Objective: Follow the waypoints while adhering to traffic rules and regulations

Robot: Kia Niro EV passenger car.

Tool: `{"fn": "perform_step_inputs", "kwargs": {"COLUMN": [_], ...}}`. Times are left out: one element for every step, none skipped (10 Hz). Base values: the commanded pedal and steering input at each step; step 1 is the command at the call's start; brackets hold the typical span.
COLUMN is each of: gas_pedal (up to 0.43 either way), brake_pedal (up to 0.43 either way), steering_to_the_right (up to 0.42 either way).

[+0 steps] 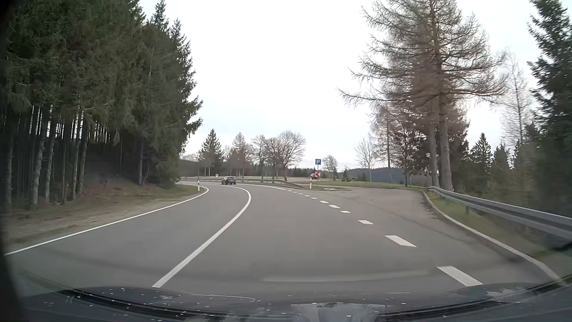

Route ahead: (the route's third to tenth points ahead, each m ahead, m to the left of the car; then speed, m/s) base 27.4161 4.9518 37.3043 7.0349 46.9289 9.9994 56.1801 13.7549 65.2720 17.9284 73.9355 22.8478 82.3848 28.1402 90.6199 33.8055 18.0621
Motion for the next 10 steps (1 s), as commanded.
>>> {"fn": "perform_step_inputs", "kwargs": {"gas_pedal": [0.059, 0.067, 0.067, 0.067, 0.067, 0.067, 0.067, 0.067, 0.067, 0.067], "brake_pedal": [0.0, 0.0, 0.0, 0.0, 0.0, 0.0, 0.0, 0.0, 0.0, 0.0], "steering_to_the_right": [-0.033, -0.033, -0.033, -0.033, -0.033, -0.033, -0.033, -0.033, -0.034, -0.036]}}
